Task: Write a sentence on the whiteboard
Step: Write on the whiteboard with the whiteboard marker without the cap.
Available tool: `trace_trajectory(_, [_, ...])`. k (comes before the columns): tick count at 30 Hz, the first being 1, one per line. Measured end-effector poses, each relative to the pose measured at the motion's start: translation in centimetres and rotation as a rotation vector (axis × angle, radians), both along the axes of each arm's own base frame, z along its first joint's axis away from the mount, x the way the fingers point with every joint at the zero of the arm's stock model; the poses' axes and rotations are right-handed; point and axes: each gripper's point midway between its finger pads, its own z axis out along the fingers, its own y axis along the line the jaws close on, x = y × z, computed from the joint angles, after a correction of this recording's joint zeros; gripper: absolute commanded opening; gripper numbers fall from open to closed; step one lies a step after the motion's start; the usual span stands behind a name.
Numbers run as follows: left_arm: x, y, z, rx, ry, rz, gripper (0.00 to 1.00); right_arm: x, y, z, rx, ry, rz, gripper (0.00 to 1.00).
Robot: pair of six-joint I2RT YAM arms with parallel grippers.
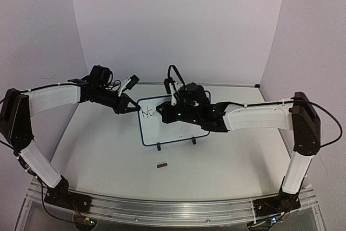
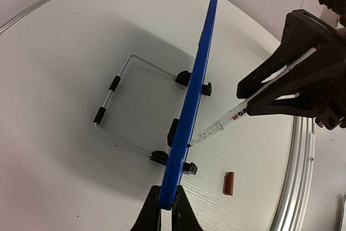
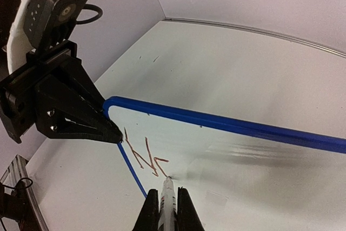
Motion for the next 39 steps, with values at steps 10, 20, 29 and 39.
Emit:
trace_trajectory(10, [0.0, 0.0, 0.0, 0.000, 0.000, 0.000, 0.00, 0.2, -0.5, 1.5, 0.013, -0.032, -0.019, 0.00])
trace_trajectory(20, [0.0, 0.0, 0.0, 0.000, 0.000, 0.000, 0.00, 0.3, -0.5, 1.9, 0.015, -0.045, -0.020, 0.00])
trace_trajectory(29, [0.0, 0.0, 0.0, 0.000, 0.000, 0.000, 0.00, 0.3, -0.5, 1.9, 0.017, -0.046, -0.020, 0.00])
trace_trajectory(39, [0.0, 0.0, 0.0, 0.000, 0.000, 0.000, 0.00, 0.4, -0.4, 2.4, 0.028, -0.052, -0.020, 0.00])
